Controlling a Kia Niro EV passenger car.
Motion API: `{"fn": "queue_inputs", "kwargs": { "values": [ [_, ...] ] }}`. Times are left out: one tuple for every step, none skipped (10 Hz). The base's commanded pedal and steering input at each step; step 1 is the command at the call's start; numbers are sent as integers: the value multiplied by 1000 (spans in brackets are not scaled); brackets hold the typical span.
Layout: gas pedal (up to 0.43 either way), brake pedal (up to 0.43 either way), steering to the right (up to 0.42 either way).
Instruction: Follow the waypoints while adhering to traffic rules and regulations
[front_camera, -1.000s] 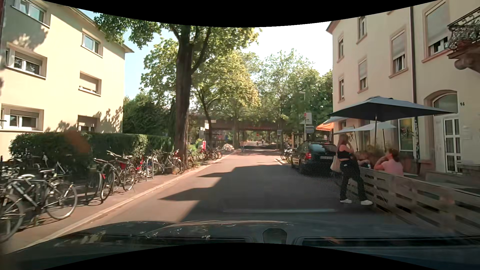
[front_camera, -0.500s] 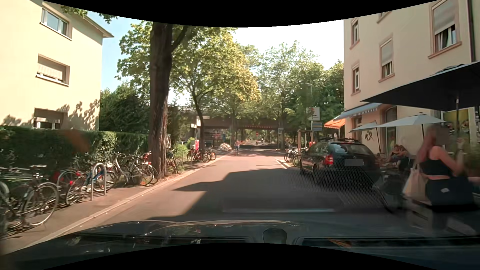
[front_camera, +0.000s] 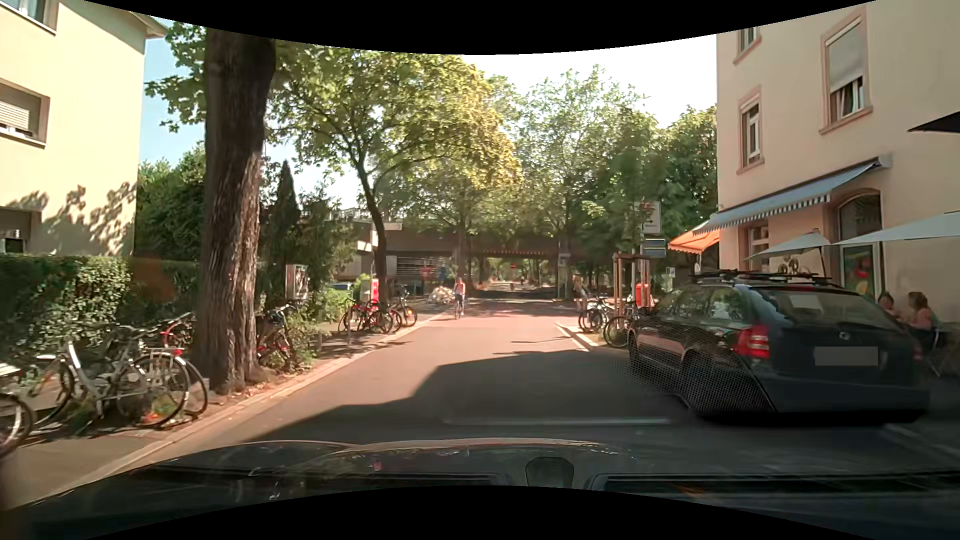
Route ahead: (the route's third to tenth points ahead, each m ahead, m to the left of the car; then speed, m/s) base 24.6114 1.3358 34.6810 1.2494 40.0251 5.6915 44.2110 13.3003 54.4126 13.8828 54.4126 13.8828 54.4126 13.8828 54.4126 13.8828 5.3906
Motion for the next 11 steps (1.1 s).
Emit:
{"fn": "queue_inputs", "kwargs": {
  "values": [
    [0,0,5],
    [0,0,5],
    [0,0,5],
    [0,0,5],
    [0,0,5],
    [0,0,6],
    [0,6,8],
    [0,12,8],
    [0,18,8],
    [0,30,6],
    [0,43,3]
  ]
}}
